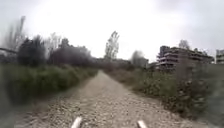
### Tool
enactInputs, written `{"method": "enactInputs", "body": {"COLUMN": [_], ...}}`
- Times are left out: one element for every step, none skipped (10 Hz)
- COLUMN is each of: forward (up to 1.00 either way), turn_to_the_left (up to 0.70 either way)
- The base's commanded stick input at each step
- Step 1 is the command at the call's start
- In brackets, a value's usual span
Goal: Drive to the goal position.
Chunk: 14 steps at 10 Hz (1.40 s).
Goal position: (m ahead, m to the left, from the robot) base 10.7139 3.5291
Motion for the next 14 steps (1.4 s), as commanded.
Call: {"method": "enactInputs", "body": {"forward": [1.00, 1.00, 1.00, 1.00, 1.00, 1.00, 1.00, 1.00, 1.00, 1.00, 1.00, 1.00, 0.99, 0.99], "turn_to_the_left": [0.00, 0.00, 0.00, 0.00, 0.00, 0.00, 0.00, 0.00, 0.00, 0.00, 0.00, 0.00, 0.00, 0.00]}}
